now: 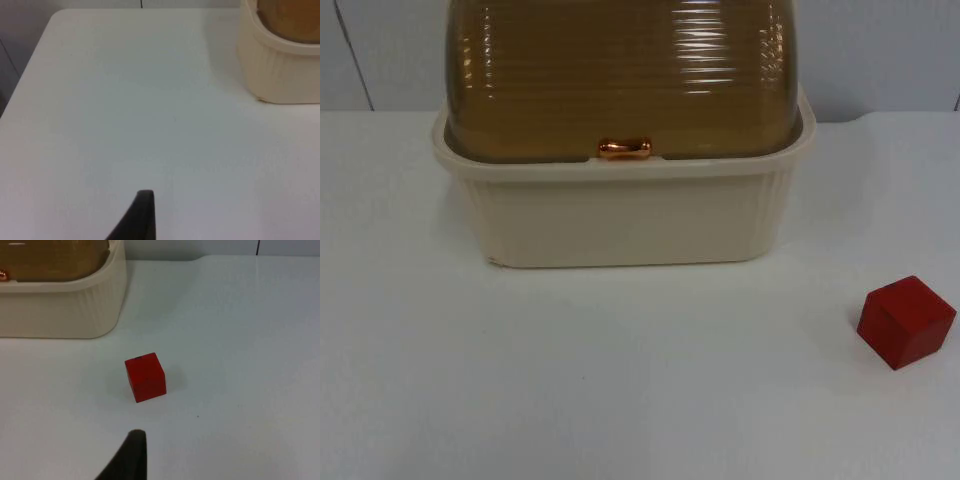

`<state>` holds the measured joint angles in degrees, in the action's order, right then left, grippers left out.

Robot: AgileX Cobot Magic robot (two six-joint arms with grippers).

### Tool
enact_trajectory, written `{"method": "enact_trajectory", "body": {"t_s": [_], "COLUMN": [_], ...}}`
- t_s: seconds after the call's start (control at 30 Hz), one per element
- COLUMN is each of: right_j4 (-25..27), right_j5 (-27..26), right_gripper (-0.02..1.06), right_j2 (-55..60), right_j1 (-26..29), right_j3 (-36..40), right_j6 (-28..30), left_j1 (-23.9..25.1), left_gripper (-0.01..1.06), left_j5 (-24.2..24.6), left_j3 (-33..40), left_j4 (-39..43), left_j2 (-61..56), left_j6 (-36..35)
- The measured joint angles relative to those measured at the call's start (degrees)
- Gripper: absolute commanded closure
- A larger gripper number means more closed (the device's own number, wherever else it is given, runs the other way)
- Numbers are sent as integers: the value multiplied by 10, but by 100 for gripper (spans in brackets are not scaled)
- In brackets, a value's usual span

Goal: Open the box lid with the left hand, place the block into the box with the right hand, then close the box lid with the left hand.

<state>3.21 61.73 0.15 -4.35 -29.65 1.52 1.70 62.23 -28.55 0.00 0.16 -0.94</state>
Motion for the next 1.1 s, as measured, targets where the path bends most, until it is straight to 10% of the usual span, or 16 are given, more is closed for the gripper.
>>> {"method": "enact_trajectory", "body": {"t_s": [1.1], "right_j4": [-10], "right_j5": [0], "right_gripper": [0], "right_j2": [0], "right_j1": [0], "right_j3": [0], "right_j6": [-15], "left_j1": [0], "left_gripper": [0], "left_j5": [0], "left_j3": [0], "left_j4": [0], "left_j2": [0], "left_j6": [0]}}
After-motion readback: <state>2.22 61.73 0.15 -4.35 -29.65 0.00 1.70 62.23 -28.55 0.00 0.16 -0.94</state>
